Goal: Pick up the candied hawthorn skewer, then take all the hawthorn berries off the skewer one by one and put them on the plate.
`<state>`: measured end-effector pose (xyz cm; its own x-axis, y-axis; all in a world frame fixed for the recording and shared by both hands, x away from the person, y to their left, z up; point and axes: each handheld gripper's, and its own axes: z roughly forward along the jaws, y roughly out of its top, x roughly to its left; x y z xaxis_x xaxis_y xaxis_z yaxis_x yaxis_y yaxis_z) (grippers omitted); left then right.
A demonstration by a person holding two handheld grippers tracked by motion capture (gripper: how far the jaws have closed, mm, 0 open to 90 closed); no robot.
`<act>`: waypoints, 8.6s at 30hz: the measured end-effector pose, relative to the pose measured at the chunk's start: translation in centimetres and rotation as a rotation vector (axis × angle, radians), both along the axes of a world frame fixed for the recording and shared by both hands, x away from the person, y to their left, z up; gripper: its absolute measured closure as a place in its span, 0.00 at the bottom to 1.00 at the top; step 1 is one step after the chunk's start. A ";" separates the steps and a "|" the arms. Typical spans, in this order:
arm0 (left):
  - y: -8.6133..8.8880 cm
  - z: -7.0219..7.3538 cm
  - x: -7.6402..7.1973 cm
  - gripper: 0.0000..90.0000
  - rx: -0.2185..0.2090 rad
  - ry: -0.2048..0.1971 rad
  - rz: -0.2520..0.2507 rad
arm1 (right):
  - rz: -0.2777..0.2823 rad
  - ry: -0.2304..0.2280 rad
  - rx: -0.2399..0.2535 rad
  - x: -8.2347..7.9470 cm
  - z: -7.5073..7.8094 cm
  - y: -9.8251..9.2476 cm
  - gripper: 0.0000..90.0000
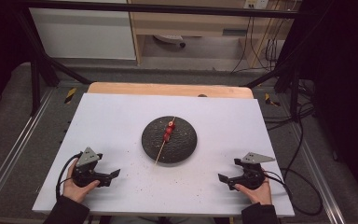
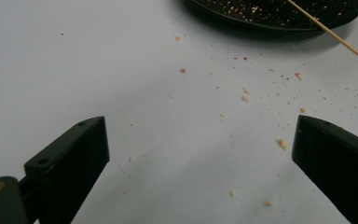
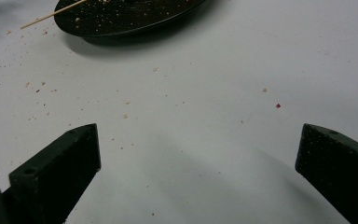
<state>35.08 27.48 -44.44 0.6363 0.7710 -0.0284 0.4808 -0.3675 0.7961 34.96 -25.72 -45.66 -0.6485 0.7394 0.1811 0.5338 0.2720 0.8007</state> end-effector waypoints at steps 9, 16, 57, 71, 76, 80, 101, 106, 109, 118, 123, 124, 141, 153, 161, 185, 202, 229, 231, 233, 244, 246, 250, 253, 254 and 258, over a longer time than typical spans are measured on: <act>-1.4 0.6 0.3 0.04 -0.002 -0.001 -0.010 | -0.001 0.006 -0.001 0.1 0.0 0.0 0.01; -3.1 1.8 0.7 0.05 0.010 -0.008 -0.016 | -0.002 0.005 -0.001 0.1 0.0 0.0 0.01; -16.2 2.8 6.8 0.49 0.127 0.098 -0.010 | -0.002 0.003 -0.015 0.1 0.2 0.0 0.01; -17.6 1.8 7.6 0.83 0.144 0.184 0.025 | -0.002 0.005 -0.012 0.1 0.2 0.0 0.01; -17.6 1.8 7.6 0.89 0.136 0.198 0.049 | 0.001 0.004 -0.014 0.1 0.2 -0.1 0.01; -17.6 1.8 7.6 0.92 0.126 0.203 0.068 | 0.001 0.004 -0.014 0.1 0.2 -0.1 0.01; -15.7 3.1 6.2 0.98 0.008 0.116 0.053 | -0.001 0.003 -0.012 0.1 0.2 0.0 0.01; -14.6 3.5 5.4 0.98 -0.018 0.089 0.024 | -0.004 0.004 -0.011 0.1 0.2 0.0 0.01; -13.9 3.8 4.9 0.98 -0.018 0.072 0.013 | -0.007 0.009 -0.008 0.1 0.2 0.0 0.01; -11.4 4.6 3.4 0.98 -0.056 0.022 -0.018 | -0.013 0.003 0.000 0.1 0.3 0.0 0.01; -10.0 4.5 2.5 0.98 -0.077 0.011 -0.026 | -0.015 0.009 0.011 0.1 0.3 0.0 0.02; -9.7 4.4 2.3 0.98 -0.083 0.005 -0.030 | -0.016 0.012 0.014 0.1 0.4 0.1 0.02; -6.2 3.2 -0.5 0.98 -0.108 -0.037 -0.067 | 0.000 0.015 0.041 0.2 1.0 1.7 0.02; -6.6 2.6 -1.4 0.98 -0.109 -0.049 -0.101 | 0.035 0.011 0.056 0.5 2.4 5.1 0.01; -7.4 2.4 -1.8 0.98 -0.103 -0.054 -0.127 | 0.040 0.029 0.106 1.2 3.2 7.7 0.02; -9.3 2.1 -2.5 0.98 -0.084 -0.063 -0.180 | 0.006 0.059 0.259 4.9 5.3 13.2 0.20; -9.9 2.1 -2.8 0.98 -0.091 -0.072 -0.197 | 0.004 0.136 0.373 6.2 4.4 14.0 0.52; -9.7 2.1 -2.9 0.98 -0.103 -0.091 -0.198 | 0.029 0.198 0.446 6.8 5.5 13.3 0.73; -9.6 2.1 -2.9 0.98 -0.104 -0.094 -0.198 | 0.032 0.199 0.458 7.0 5.7 13.1 0.74; -9.6 2.1 -2.9 0.98 -0.106 -0.097 -0.198 | 0.034 0.208 0.469 7.1 5.8 13.1 0.75; -9.3 2.1 -2.9 0.98 -0.107 -0.118 -0.211 | 0.039 0.213 0.501 7.4 6.3 12.6 0.78; -9.2 2.1 -3.0 0.98 -0.112 -0.122 -0.210 | 0.035 0.210 0.504 7.5 6.5 12.5 0.78; -8.9 2.1 -3.1 0.98 -0.108 -0.132 -0.212 | 0.023 0.202 0.515 7.6 6.9 12.2 0.79; -8.6 2.1 -3.1 0.98 -0.104 -0.136 -0.212 | 0.013 0.190 0.515 7.7 7.1 11.9 0.79; -8.5 2.1 -3.1 0.98 -0.106 -0.135 -0.214 | 0.010 0.186 0.511 7.8 7.2 11.8 0.80; -8.2 2.0 -3.3 0.98 -0.092 -0.137 -0.210 | -0.009 0.173 0.504 8.1 7.5 11.5 0.81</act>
<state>31.83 19.30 -42.39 0.7849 0.6196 0.0055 0.2869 -0.3713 0.8831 43.04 -14.24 -38.14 -0.5716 0.5384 0.6192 0.6700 -0.1294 0.7310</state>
